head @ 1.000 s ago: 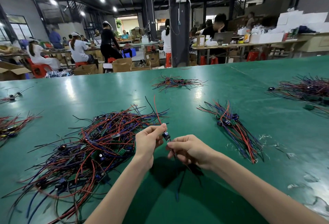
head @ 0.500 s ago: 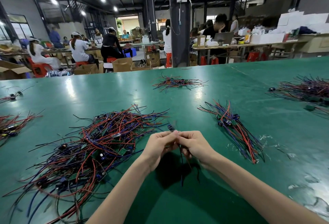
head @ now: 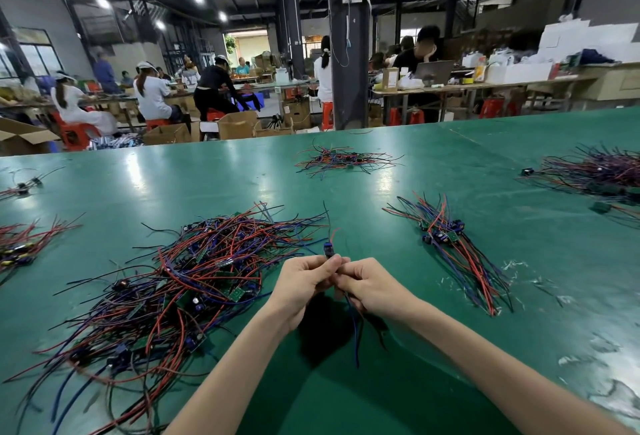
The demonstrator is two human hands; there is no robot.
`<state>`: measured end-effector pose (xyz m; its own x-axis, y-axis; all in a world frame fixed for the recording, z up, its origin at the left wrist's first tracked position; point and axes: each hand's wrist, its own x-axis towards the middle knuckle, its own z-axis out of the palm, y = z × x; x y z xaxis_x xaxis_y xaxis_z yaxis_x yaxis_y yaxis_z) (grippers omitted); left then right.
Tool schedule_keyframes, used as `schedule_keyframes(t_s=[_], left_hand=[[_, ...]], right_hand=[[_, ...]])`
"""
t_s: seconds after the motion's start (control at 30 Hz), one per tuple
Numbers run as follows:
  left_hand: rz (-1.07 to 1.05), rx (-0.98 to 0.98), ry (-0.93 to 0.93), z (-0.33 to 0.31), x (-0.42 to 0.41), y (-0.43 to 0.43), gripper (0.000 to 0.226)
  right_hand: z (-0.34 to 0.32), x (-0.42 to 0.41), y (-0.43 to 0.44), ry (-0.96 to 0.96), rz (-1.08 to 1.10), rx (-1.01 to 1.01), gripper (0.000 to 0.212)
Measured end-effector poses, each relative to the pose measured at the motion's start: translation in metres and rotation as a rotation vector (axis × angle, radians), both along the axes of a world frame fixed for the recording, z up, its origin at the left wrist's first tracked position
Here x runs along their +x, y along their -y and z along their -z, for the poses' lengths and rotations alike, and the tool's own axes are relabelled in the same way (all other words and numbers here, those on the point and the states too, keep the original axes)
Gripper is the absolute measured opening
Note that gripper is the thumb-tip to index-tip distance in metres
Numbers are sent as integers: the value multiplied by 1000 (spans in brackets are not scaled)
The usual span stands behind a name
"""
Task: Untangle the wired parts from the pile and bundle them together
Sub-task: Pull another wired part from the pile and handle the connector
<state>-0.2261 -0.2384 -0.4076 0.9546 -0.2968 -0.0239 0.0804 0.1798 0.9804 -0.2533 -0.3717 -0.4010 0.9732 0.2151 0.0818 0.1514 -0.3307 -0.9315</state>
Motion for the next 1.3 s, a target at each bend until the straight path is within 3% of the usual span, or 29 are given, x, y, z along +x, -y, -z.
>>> schedule_keyframes(t_s=[0.5,0.67,0.83,1.3], left_hand=[[-121,-23,48,3,6,-1,27],[-192,-10,147,4,5,0,51],[-232,-2,157,2,8,-1,9],[-427,-33,96,-5,22,-18,13]], right_hand=[[2,2,1,10,-5,-33,25],[2,1,-3,-104,24,84,22],[-3,0,0,-150,-6,169,15],[0,-9,-11,-38,-106,10,13]])
